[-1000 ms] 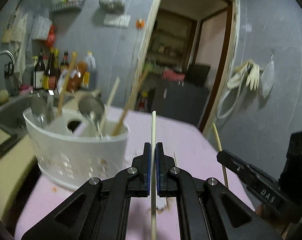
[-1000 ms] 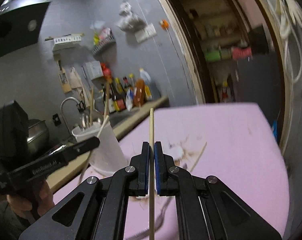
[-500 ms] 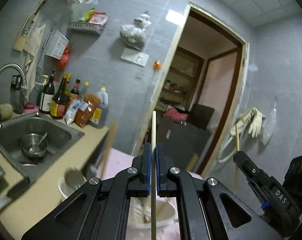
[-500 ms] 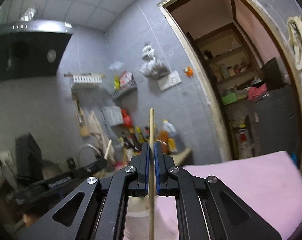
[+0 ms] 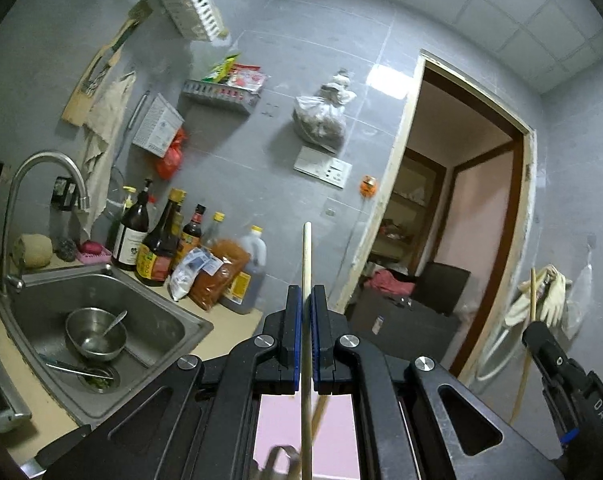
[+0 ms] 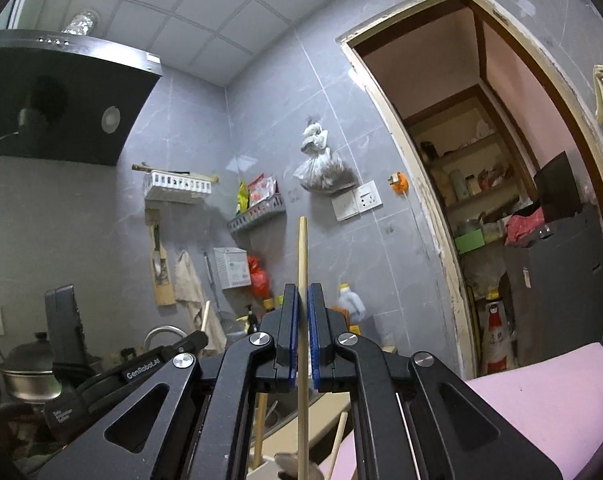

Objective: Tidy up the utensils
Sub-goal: 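Lift both chopsticks upright and carry them over the white holder, then lower both chopsticks into the white holder and open both tools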

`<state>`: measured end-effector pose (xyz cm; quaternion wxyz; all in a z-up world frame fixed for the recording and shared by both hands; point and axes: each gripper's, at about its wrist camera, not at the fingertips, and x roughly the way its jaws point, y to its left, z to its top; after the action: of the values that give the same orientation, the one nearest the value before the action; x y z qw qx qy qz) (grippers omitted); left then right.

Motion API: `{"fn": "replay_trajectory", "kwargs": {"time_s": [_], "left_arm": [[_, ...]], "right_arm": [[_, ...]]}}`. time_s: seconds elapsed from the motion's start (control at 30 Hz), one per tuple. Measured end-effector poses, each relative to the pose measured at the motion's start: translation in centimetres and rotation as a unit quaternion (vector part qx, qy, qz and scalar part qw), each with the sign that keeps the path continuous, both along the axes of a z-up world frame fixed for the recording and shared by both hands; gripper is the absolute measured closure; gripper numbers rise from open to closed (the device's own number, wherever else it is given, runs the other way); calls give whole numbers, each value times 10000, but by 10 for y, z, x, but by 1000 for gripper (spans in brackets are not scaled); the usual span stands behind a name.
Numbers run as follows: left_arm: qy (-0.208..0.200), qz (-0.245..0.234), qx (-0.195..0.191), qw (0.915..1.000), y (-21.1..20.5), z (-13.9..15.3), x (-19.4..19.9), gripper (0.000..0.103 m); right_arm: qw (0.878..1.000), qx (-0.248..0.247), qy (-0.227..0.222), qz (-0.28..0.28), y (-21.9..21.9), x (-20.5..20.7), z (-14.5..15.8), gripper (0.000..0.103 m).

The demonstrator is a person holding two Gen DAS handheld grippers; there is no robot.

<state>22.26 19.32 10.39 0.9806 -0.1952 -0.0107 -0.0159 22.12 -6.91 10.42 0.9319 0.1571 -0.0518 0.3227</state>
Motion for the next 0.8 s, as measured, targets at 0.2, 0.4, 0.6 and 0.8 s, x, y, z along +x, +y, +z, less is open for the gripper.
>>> {"fn": "replay_trajectory", "kwargs": {"time_s": [0.2, 0.4, 0.6, 0.8], "left_arm": [[-4, 105, -376, 9992, 16, -20, 8, 101], [96, 84, -302, 9995, 11, -35, 10, 101], [162, 115, -313, 9993, -5, -54, 2, 101], [473, 27, 63, 9989, -23, -58, -6, 101]], "right_arm": [[9990, -333, -48, -285, 15, 8, -17, 100], [9979, -583, 180, -227, 21, 15, -32, 100], [9953, -854, 436, -113, 21, 11, -46, 100], [9915, -941, 893, 14, 7, 11, -52, 100]]}}
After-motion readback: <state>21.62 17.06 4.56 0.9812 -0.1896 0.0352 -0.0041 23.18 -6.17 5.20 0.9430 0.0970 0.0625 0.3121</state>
